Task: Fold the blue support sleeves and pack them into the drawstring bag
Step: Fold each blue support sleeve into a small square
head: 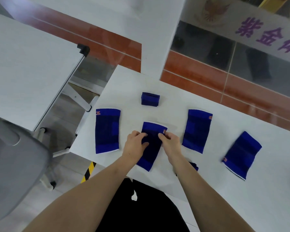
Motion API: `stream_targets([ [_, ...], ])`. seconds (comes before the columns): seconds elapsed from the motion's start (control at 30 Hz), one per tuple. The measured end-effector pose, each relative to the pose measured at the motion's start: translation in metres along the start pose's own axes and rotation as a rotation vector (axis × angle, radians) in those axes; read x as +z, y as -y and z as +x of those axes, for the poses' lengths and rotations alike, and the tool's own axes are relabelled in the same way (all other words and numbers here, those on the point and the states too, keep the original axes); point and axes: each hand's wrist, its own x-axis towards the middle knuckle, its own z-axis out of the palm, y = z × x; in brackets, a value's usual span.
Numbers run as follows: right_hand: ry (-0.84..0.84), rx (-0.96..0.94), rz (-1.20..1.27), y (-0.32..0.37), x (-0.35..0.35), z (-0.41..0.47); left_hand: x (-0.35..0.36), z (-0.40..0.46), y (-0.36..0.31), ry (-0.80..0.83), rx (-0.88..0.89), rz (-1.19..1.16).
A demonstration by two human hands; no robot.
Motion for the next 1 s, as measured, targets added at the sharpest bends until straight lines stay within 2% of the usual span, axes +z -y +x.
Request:
stream_targets([
  [0.1,0.123,-0.007,0.082,0.012,-0.008,-0.009,-0.006,-0.012,-0.019,-0.002,-0.008,-0.127],
  [0.2,0.248,0.018,0.263,0.027,-0.009,-0.023,-0.009,-0.024,-0.030,-0.004,0.014,-0.311],
  [0.33,0.438,-0.038,0.386,0.051,-0.003,-0.037,-0.022,-0.035,-0.035,-0.133,-0.067,-0.568],
  [0.4,0.479,-0.088,0.381,0.059,0.005,-0.042,-0.035,-0.040,-0.035,-0.206,-0.111,-0.659],
  [0.5,0.395,-0.221,0.206,0.065,0.020,-0.043,-0.052,-0.042,-0.027,-0.266,-0.157,-0.718],
  [0.63,0.261,-0.320,-0.016,0.067,0.041,-0.035,-0.070,-0.040,-0.004,-0.210,-0.207,-0.805],
  [0.83,0.386,-0.237,0.002,0.068,0.077,-0.035,-0.095,-0.037,0.040,-0.092,-0.340,-1.144],
  [1.0,0.395,-0.280,-0.067,0.077,0.104,-0.037,-0.122,-0.034,0.063,-0.031,-0.346,-1.258],
])
